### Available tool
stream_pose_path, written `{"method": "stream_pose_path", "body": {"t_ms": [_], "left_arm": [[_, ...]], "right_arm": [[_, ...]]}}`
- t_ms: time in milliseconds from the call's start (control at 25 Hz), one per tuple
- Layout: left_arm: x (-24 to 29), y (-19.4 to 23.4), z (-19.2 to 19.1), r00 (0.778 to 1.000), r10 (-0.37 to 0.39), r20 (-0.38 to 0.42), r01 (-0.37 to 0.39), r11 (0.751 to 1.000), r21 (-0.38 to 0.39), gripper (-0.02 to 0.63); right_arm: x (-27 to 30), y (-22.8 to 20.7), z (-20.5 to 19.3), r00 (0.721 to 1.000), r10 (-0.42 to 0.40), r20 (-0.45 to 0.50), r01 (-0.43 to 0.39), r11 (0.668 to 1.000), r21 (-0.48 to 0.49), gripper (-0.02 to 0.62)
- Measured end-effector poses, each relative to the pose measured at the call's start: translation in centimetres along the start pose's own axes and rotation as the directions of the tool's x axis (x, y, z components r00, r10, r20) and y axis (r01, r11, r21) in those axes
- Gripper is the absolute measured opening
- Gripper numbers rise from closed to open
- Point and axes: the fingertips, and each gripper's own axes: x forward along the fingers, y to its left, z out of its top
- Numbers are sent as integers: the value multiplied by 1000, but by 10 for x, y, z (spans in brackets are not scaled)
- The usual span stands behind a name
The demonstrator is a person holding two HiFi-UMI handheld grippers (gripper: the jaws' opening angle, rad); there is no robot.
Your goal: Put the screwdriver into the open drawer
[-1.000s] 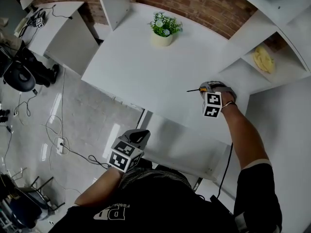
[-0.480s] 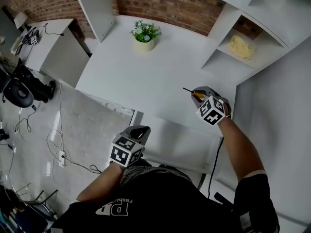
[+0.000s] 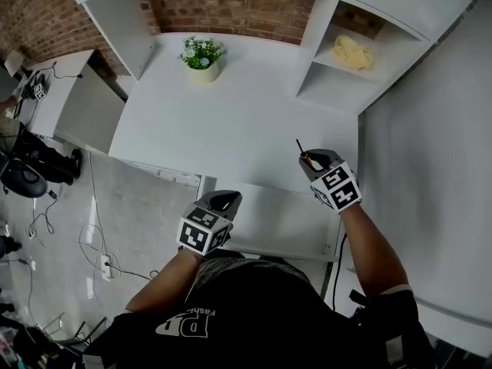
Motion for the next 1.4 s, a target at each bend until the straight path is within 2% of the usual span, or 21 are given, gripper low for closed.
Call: {"method": "stream_pose_path", "body": {"t_ms": [280, 640, 1040, 1240, 1400], "left_arm": [[17, -3, -6, 999, -21, -42, 22, 999, 31, 18], [33, -7, -21, 994, -49, -96, 55, 997, 61, 18], [34, -7, -51, 983, -74, -167, 87, 994, 71, 18], [43, -4, -66, 978, -79, -195, 95, 993, 72, 18], [47, 7, -78, 974, -60, -220, 76, 995, 66, 18]], "right_arm": [[-16, 14, -23, 998, -13, 55, 0, 975, 220, 74], [-14, 49, -67, 997, 4, 83, -44, 877, 479, 75], [3, 103, -123, 998, 57, 19, -56, 782, 621, 75], [22, 129, -162, 992, 121, -37, -61, 714, 697, 75], [40, 146, -192, 980, 173, -95, -48, 674, 738, 75]]}}
